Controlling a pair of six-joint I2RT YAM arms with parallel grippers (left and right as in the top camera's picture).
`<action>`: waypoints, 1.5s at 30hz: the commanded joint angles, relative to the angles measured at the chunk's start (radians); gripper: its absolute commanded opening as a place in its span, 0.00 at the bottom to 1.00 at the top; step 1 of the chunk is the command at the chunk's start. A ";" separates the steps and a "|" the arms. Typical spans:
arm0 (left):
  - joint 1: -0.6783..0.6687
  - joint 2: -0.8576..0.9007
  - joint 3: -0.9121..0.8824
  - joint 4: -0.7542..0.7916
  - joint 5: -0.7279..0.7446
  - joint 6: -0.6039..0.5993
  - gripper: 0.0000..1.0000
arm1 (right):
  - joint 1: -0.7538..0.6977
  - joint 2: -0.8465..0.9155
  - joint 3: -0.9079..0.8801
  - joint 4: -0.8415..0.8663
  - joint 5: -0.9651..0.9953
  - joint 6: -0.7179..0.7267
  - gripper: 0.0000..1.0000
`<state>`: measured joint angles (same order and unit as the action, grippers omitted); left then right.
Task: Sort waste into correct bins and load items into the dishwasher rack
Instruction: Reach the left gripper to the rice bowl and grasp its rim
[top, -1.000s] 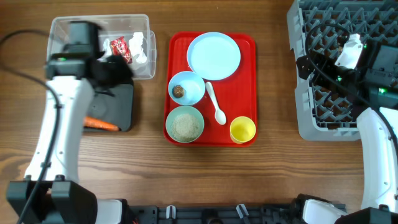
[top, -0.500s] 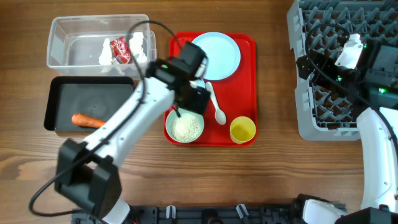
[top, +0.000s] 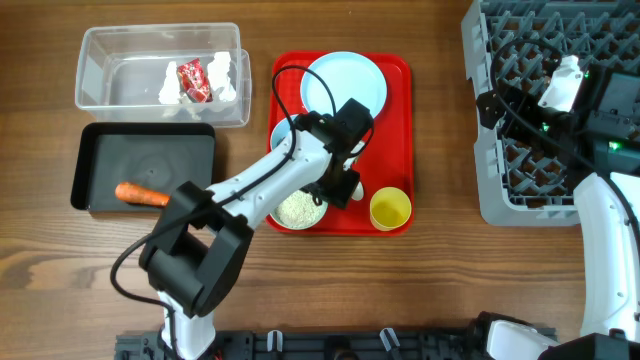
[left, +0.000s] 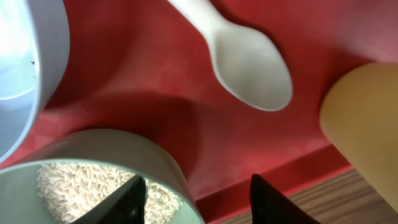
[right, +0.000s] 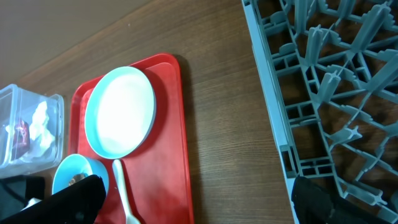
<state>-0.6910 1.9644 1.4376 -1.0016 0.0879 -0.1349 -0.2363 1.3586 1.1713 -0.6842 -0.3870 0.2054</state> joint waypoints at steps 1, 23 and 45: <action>0.004 0.011 0.003 0.007 -0.023 -0.056 0.47 | 0.003 0.007 0.002 -0.001 0.014 0.004 1.00; 0.004 0.012 -0.113 0.128 -0.055 -0.174 0.07 | 0.003 0.007 0.002 -0.002 0.014 0.005 1.00; 0.022 -0.158 -0.108 0.040 -0.032 -0.327 0.04 | 0.003 0.008 0.003 0.002 0.014 0.007 1.00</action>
<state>-0.6727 1.9011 1.3384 -0.9600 0.0216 -0.4168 -0.2363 1.3586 1.1713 -0.6872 -0.3836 0.2054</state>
